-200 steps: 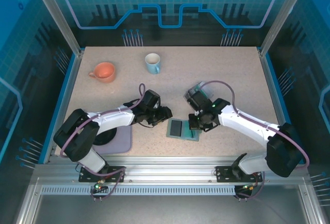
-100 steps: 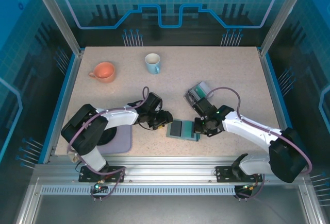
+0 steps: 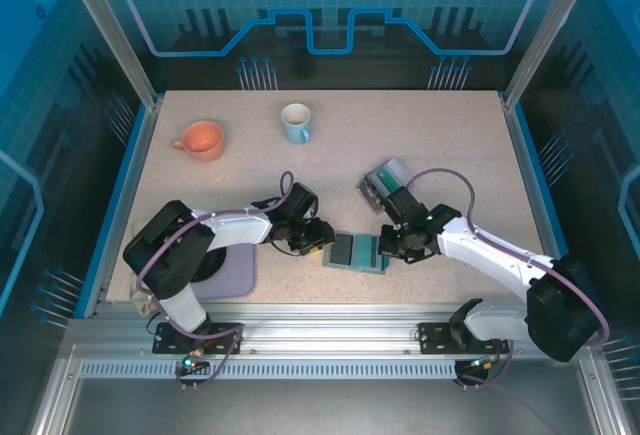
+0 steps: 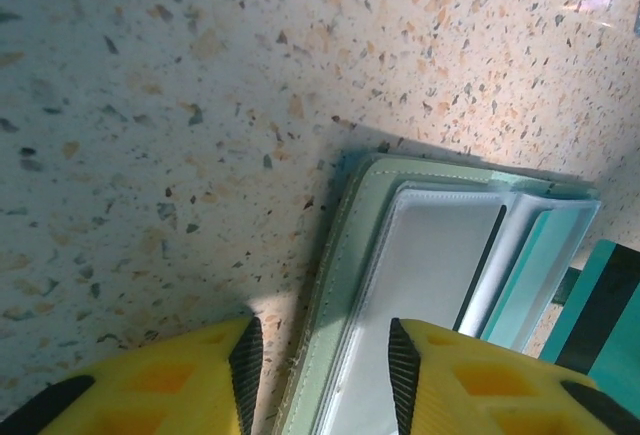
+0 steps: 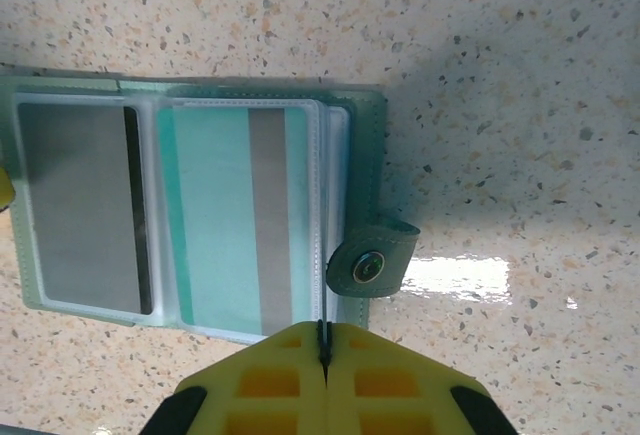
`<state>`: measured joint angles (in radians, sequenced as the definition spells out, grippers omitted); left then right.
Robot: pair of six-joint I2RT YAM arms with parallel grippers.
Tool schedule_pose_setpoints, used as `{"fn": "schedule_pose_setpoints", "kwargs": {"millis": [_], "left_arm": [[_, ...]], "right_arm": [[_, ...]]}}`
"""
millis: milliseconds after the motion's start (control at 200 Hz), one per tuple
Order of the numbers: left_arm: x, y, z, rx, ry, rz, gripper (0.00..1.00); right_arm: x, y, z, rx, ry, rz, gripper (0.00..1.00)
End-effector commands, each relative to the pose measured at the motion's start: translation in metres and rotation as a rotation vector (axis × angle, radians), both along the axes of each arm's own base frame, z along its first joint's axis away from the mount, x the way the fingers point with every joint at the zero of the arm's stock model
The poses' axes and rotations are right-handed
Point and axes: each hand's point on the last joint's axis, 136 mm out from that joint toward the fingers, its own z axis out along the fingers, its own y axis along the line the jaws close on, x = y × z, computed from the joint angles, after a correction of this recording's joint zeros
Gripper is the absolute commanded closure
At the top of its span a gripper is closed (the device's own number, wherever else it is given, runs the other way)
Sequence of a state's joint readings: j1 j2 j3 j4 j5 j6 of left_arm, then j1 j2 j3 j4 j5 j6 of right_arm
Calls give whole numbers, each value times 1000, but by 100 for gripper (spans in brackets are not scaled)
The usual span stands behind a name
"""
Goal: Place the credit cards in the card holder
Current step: Flip over the card slot in the card holder.
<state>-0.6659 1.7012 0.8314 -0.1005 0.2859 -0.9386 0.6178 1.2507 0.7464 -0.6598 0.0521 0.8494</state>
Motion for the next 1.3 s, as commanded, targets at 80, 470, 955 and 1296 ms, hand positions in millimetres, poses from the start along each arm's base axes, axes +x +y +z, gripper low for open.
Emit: {"fn": "schedule_pose_setpoints", "kwargs": {"millis": [80, 470, 955, 1296], "left_arm": [[-3, -7, 1, -2, 13, -34, 61], [-10, -11, -4, 3, 24, -41, 71], [-9, -20, -1, -8, 7, -37, 74], [-5, -16, 10, -11, -47, 8, 77]], "right_arm": [[-5, 2, -12, 45, 38, -22, 100], [1, 15, -1, 152, -8, 0, 100], [10, 23, 36, 180, -62, 56, 100], [11, 44, 38, 222, -28, 130, 100]]}}
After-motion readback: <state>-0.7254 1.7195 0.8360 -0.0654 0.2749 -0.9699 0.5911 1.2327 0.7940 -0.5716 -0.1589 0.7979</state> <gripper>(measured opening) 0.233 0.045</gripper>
